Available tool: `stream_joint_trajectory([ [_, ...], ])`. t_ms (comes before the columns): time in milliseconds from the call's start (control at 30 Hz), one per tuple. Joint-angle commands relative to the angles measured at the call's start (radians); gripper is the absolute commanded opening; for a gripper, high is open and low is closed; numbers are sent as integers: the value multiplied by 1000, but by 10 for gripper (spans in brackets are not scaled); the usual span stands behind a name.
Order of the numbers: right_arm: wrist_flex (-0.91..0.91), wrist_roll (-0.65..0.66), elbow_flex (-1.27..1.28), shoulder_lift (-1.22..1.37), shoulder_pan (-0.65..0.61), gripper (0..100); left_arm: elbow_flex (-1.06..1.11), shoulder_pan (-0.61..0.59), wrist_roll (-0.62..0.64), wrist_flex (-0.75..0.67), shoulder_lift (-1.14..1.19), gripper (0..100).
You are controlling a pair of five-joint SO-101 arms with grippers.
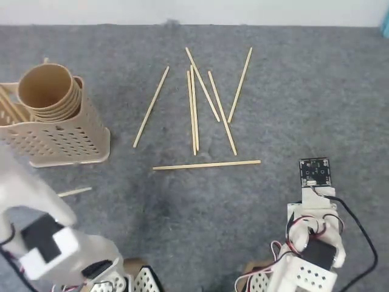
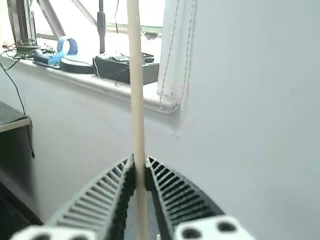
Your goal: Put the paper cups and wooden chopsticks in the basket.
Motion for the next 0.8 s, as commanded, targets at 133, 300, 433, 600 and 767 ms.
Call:
stream_joint_trajectory([
  [133, 2, 15, -5, -18, -4, 8, 5, -29, -9, 25, 43, 12],
  [300, 2, 15, -5, -18, -4, 8, -2, -63, 18, 20, 43, 12],
  [433, 2, 15, -5, -18, -4, 8, -2, -64, 31, 49, 40, 12],
  [600, 2, 15, -5, -18, -4, 8, 4, -57, 32, 120, -17, 12],
  [767, 4, 15, -5, -18, -4, 8, 5, -31, 35, 206, -54, 12],
])
